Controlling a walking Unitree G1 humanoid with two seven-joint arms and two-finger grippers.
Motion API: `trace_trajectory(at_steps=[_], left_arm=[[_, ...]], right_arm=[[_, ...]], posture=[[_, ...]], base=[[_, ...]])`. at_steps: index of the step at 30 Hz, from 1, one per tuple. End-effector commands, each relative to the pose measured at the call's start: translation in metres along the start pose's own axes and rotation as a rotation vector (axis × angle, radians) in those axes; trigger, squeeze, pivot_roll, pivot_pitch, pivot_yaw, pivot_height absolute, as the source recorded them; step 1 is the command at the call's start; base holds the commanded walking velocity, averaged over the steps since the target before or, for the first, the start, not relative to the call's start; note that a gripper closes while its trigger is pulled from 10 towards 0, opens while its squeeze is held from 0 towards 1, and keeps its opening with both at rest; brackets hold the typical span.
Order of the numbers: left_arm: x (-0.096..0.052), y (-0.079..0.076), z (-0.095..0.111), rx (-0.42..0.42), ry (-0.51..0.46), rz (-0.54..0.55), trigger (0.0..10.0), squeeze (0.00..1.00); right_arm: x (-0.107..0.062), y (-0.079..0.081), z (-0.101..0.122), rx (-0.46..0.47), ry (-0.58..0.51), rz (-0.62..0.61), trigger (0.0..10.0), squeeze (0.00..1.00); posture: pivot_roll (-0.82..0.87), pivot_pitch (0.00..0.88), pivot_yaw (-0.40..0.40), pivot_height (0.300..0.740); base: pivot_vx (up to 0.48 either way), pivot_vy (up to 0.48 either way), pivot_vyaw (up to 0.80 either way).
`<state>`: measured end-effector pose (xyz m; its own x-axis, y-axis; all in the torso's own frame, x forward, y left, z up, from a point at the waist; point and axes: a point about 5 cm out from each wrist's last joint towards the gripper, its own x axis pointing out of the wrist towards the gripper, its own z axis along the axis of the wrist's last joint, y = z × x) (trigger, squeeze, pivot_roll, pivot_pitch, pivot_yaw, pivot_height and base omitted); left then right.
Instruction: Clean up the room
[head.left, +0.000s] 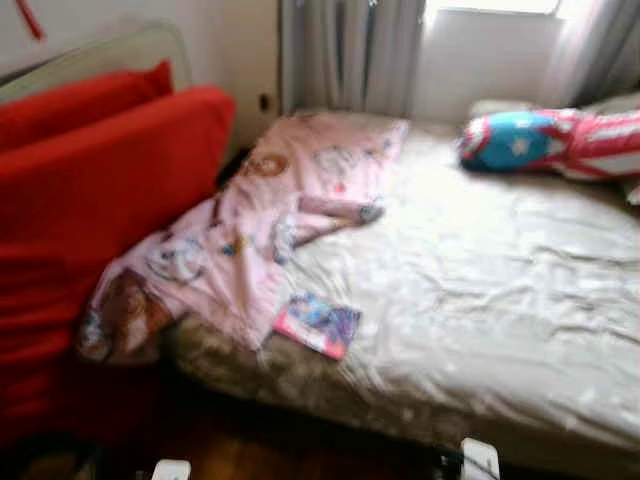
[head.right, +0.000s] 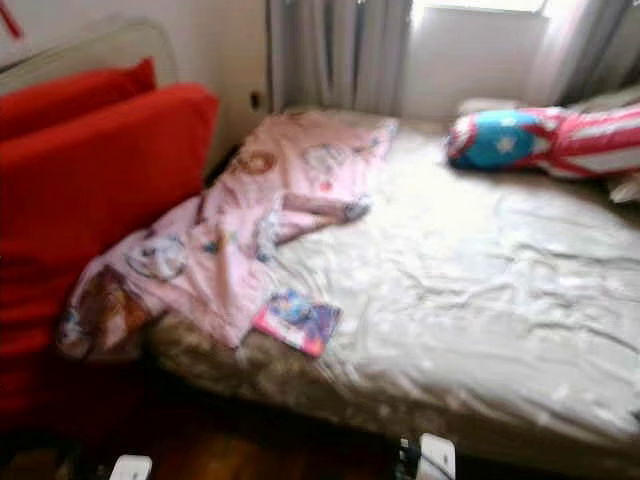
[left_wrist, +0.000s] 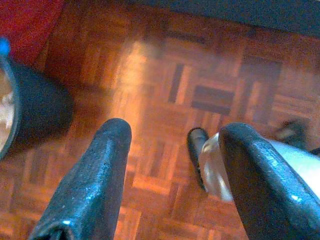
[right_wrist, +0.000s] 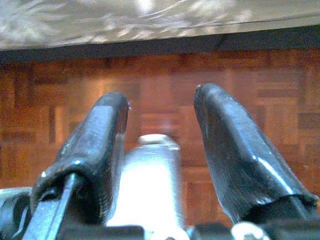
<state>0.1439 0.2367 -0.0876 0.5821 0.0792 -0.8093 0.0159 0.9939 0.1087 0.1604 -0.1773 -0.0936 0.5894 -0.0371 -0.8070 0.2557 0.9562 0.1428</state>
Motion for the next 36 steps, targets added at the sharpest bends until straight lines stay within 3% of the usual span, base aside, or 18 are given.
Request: trace_trajectory(at_steps=[1, 8, 15, 19, 22, 24, 27, 31, 36], left_arm=[[0.0022, -0.0059, 0.0041, -0.007, -0.005, -0.014, 10.0, 0.0], [0.0024, -0.0062, 0.0047, -0.003, -0.004, -0.016, 10.0, 0.0], [0.0027, -0.0059, 0.0057, 0.001, -0.004, -0.021, 10.0, 0.0], [0.0028, -0.0061, 0.006, -0.007, -0.005, -0.02, 10.0, 0.0], [0.003, -0.0063, 0.0065, -0.009, -0.007, -0.018, 10.0, 0.0], [0.0029, -0.0064, 0.0063, -0.01, -0.007, -0.017, 10.0, 0.0], [0.0029, -0.0065, 0.0062, -0.011, -0.006, -0.017, 10.0, 0.0], [0.0026, -0.0068, 0.0051, -0.01, -0.004, -0.019, 10.0, 0.0], [0.0021, -0.0072, 0.0028, -0.006, 0.003, -0.024, 10.0, 0.0]], right_arm=[[-0.001, -0.01, 0.0014, -0.008, 0.0, -0.029, 10.0, 0.0], [-0.0001, -0.0077, 0.0056, -0.113, -0.001, 0.028, 10.0, 0.0], [0.0008, -0.0058, 0.0098, -0.249, 0.003, 0.064, 10.0, 0.0], [0.0006, -0.0073, 0.0096, -0.207, -0.005, 0.037, 10.0, 0.0], [0.0, -0.0103, 0.0055, -0.075, -0.002, -0.032, 10.0, 0.0], [-0.0003, -0.0107, 0.0044, -0.048, 0.0, -0.039, 10.0, 0.0], [-0.0002, -0.0103, 0.004, -0.045, 0.003, -0.032, 10.0, 0.0], [-0.0001, -0.0091, 0.0058, -0.122, 0.002, 0.014, 10.0, 0.0], [-0.0008, -0.0108, 0.0035, -0.114, 0.005, -0.008, 10.0, 0.0]], posture=[[-0.04, 0.0, -0.003, 0.74], [-0.06, 0.0, 0.013, 0.74], [-0.08, 0.0, 0.015, 0.74], [-0.07, 0.0, 0.013, 0.74], [-0.06, 0.0, 0.02, 0.74], [-0.06, 0.0, 0.019, 0.74], [-0.06, 0.0, 0.019, 0.74], [-0.07, 0.0, 0.019, 0.74], [-0.08, 0.0, 0.013, 0.74]], base=[[0.0, -0.319, -0.63], [0.0, -0.318, -0.61], [0.0, -0.318, 0.0], [0.0, -0.319, 0.0], [0.0, -0.316, -0.41], [0.0, -0.317, -0.66], [0.0, -0.319, -0.66], [0.0, -0.319, -0.32], [0.0, -0.317, 0.0]])
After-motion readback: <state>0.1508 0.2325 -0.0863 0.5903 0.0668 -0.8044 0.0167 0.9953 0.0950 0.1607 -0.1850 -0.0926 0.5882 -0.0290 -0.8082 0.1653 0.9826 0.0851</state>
